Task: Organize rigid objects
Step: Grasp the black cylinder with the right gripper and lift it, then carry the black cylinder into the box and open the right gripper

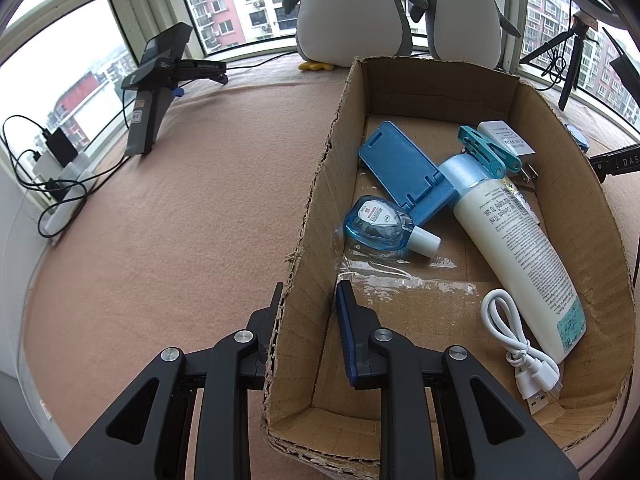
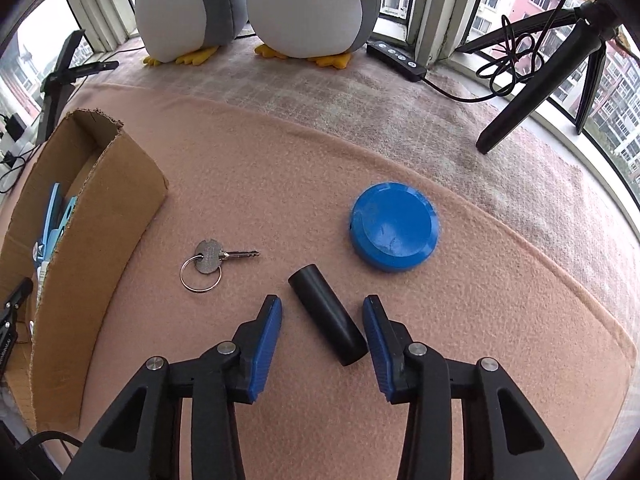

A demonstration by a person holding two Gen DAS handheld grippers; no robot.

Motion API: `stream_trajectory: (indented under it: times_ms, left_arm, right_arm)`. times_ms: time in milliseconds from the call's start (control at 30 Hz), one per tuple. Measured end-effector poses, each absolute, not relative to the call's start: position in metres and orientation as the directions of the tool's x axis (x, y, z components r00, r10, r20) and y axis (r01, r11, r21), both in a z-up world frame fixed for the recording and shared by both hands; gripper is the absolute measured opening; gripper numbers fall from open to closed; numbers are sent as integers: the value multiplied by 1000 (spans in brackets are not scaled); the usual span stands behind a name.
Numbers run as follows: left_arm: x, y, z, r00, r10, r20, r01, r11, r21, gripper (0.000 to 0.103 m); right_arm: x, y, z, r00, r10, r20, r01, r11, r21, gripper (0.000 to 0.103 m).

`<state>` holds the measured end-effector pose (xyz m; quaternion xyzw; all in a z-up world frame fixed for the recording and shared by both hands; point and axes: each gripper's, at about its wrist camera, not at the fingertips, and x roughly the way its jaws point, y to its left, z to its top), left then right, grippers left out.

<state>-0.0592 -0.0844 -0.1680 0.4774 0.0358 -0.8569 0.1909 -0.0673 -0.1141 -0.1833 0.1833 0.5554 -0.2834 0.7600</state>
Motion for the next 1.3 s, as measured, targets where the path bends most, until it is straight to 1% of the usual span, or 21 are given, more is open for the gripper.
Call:
stream_trajectory:
  times_ms: [167, 233, 500, 733, 1033, 1300]
  left_arm:
    - [-59, -84, -168, -471, -293, -832, 363, -924, 121, 20]
    - [-59, -84, -168, -471, -294, -832, 363, -924, 121, 20]
    - [-58, -86, -167, -472, -293, -832, 365, -924, 118, 20]
    - [-58, -86, -167, -472, -293, -832, 366, -923, 118, 20]
    - [-58, -86, -167, -471, -294, -832, 369, -922, 118, 20]
    - [-58, -87, -168, -471, -294, -831, 370, -922, 116, 20]
  right_arm:
    - [-71, -114, -183, 217, -218, -952, 643, 765, -29, 22]
    - [-74, -113, -182, 213, -217, -953, 655, 755, -26, 15]
    - [-90, -98, -178, 227, -223, -948, 700, 714, 0, 15]
    - [-90, -73, -148, 312, -242, -919, 709, 703, 55, 15]
    - [-41, -36, -98, 430, -243, -870, 628, 772, 95, 15]
    - [16, -12, -92, 477, -200, -856, 548, 829, 112, 15]
